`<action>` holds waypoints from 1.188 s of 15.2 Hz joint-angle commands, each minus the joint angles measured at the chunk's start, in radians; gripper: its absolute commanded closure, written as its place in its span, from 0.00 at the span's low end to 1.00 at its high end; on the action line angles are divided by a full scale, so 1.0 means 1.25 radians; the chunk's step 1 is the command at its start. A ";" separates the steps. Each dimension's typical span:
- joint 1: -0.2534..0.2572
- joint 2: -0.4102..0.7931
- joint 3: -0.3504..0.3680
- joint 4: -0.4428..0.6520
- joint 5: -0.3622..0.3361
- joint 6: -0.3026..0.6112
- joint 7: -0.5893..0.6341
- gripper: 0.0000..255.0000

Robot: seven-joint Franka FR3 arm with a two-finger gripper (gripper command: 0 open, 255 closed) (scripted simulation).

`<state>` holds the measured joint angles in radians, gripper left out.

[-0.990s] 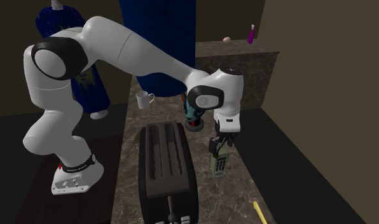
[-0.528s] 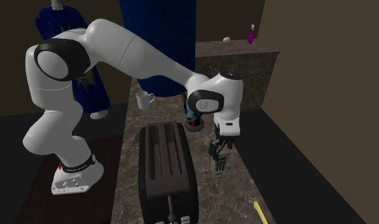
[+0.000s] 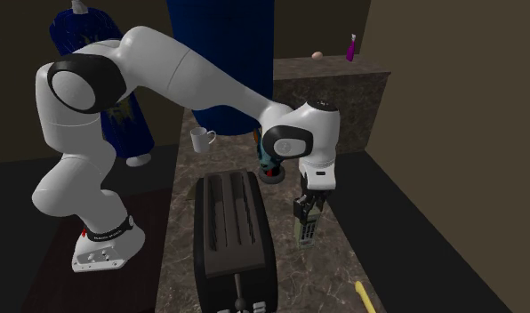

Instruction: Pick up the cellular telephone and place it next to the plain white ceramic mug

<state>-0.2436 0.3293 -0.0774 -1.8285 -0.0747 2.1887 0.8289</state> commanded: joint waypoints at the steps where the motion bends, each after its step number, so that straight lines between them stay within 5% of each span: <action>1: 0.000 0.000 0.000 0.000 0.000 0.000 0.000 1.00; 18: 0.002 -0.053 0.000 0.079 0.001 -0.133 -0.009 1.00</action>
<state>-0.2406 0.2676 -0.0767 -1.7449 -0.0736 2.0420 0.8209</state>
